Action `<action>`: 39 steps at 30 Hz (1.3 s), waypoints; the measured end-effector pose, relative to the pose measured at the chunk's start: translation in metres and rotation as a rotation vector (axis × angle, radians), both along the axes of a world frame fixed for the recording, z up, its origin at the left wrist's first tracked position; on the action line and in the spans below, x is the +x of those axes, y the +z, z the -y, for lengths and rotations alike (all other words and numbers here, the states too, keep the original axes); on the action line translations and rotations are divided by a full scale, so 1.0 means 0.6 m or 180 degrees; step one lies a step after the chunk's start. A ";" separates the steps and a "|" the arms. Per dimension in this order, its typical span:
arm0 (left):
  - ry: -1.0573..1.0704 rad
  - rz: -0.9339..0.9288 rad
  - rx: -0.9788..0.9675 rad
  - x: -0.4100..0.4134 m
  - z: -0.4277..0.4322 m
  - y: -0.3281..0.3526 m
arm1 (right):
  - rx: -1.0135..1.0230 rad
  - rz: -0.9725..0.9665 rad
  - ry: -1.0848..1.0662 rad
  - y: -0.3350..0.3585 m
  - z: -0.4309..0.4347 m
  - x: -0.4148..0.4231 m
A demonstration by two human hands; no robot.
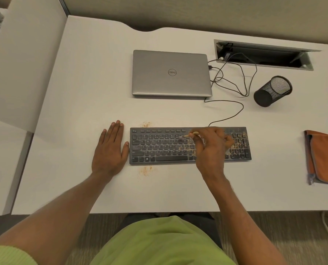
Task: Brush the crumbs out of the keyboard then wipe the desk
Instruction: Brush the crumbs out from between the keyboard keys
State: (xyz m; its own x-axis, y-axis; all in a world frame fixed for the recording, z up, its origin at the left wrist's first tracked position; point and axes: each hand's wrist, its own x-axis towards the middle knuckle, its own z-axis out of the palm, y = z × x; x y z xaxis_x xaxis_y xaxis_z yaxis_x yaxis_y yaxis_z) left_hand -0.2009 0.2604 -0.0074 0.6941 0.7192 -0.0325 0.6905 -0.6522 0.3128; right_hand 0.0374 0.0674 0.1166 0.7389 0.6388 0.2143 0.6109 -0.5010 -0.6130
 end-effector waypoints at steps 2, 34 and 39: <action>0.0002 -0.0004 -0.0007 0.001 0.000 0.000 | -0.0034 -0.0054 0.0048 -0.004 -0.002 -0.002; 0.0014 -0.0004 -0.0058 0.000 0.000 0.001 | -0.0141 0.0010 -0.0078 -0.020 0.028 -0.025; 0.0015 0.0004 -0.0030 0.001 0.001 0.001 | 0.0109 0.0083 -0.0101 -0.008 0.026 -0.029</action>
State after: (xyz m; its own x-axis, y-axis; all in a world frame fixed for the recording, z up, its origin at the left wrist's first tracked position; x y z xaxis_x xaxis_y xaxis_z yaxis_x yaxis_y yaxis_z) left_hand -0.2003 0.2599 -0.0070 0.6906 0.7222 -0.0384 0.6932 -0.6459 0.3197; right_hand 0.0201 0.0519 0.1115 0.7525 0.6072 0.2551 0.6111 -0.4993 -0.6143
